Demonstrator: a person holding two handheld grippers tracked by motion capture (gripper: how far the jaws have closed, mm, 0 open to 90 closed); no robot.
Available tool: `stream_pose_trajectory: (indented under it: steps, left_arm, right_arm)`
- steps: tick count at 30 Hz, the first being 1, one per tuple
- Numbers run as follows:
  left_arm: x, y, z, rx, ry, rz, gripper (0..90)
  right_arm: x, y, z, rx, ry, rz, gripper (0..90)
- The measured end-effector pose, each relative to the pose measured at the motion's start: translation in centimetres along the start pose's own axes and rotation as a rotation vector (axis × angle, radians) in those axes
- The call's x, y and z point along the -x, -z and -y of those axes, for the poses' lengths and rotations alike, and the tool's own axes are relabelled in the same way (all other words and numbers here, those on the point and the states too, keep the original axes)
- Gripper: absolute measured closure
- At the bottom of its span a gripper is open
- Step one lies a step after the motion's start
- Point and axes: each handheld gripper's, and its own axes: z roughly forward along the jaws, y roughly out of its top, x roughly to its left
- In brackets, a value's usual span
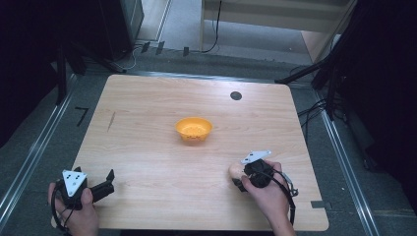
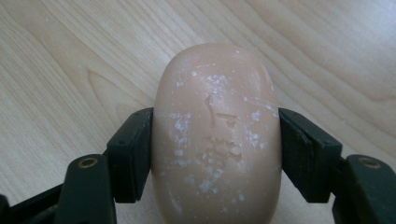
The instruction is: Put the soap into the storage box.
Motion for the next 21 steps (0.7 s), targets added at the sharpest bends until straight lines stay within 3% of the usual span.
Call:
stream_pose_trajectory:
  steps: [12, 21]
  left_arm:
    - [0.4, 0.0, 0.0, -0.005, -0.035, -0.017, 0.0]
    - [0.4, 0.0, 0.0, -0.004, -0.033, -0.016, 0.0]
  right_arm:
    - [1.8, 1.7, -0.5, -0.009, 0.060, -0.013, 33.8]
    - [2.4, 2.2, -1.5, -0.009, 0.076, -0.046, 33.8]
